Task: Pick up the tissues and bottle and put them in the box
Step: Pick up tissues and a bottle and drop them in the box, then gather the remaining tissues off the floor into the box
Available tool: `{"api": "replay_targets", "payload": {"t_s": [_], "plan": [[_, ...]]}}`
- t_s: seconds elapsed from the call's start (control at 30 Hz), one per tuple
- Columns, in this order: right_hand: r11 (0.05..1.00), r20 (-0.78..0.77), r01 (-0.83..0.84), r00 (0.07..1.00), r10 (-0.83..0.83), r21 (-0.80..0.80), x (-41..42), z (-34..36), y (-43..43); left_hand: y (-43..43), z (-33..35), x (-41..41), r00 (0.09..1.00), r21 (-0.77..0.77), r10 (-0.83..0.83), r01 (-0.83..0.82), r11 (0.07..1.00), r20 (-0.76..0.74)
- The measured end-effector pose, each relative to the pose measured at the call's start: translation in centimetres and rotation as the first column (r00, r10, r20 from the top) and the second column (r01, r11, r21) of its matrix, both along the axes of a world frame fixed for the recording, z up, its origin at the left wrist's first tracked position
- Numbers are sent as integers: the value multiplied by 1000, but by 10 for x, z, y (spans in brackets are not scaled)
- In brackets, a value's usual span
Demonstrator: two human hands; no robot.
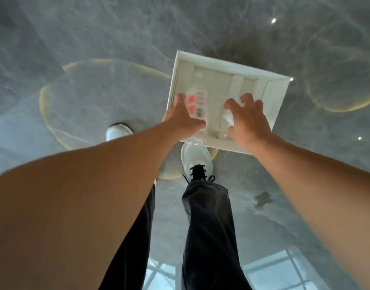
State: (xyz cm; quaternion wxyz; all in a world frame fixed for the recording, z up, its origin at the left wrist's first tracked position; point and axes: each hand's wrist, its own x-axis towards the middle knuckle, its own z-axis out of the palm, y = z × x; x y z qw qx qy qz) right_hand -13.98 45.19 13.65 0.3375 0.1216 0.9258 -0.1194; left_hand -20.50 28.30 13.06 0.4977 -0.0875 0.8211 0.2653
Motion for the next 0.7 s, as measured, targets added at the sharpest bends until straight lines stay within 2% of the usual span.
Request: {"api": "replay_targets", "payload": {"t_s": [0.17, 0.3, 0.37, 0.47, 0.7], "plan": [[991, 114, -83, 991, 71, 101, -32, 40, -3, -28, 33, -3, 998, -53, -58, 58, 997, 9], [963, 77, -236, 971, 228, 127, -75, 76, -23, -67, 58, -19, 998, -101, 44, -48, 994, -39], [940, 113, -321, 944, 309, 118, -99, 92, -47, -96, 72, -23, 992, -119, 111, -118, 986, -64], [880, 166, -463, 881, 443, 108, -130, 118, -98, -145, 99, -23, 975, -124, 198, -210, 970, -99], [689, 103, -724, 687, 719, 23, -159, 168, -293, -304, 156, 16, 864, -154, 489, -502, 851, -119]]}}
